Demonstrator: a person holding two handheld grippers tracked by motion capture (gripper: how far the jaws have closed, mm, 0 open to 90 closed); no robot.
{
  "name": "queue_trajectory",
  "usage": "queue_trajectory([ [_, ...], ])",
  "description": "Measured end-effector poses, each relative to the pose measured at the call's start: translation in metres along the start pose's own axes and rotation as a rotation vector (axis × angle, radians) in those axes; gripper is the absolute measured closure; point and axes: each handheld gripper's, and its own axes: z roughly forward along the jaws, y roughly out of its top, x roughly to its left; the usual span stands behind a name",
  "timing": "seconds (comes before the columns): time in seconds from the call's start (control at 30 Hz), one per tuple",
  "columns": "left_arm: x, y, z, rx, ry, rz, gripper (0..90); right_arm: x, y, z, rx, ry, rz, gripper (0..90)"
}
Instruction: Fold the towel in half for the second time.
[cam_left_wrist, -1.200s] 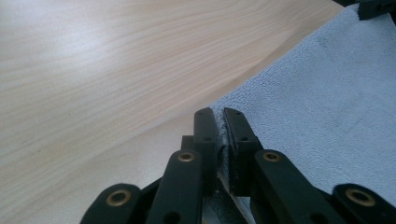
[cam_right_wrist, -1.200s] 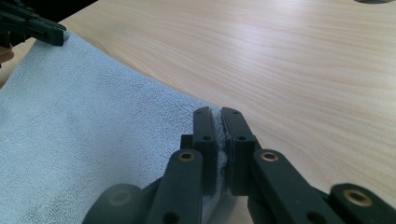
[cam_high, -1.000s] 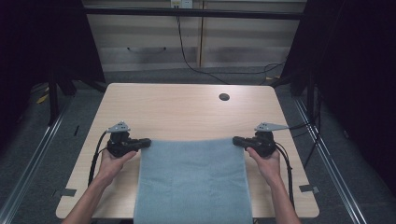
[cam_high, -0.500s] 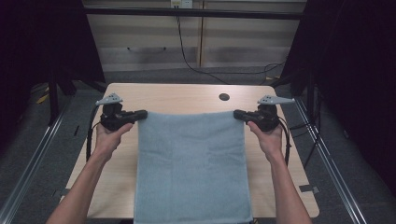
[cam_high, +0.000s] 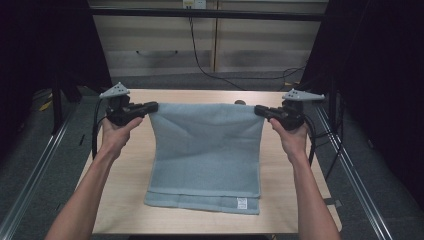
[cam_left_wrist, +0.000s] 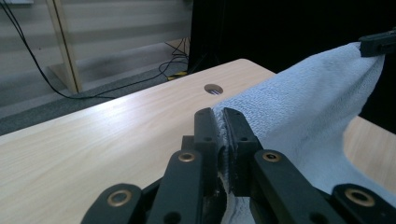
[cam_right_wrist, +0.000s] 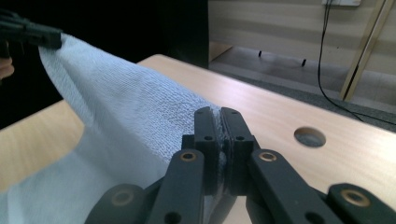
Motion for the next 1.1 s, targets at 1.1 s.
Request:
queue_trajectory([
  [1.1, -0.07, -0.142, -0.063, 0.195, -0.141, 0.04, 79.6, 0.086, -0.151, -0.062, 0.213, 0.185, -0.011, 78.5],
])
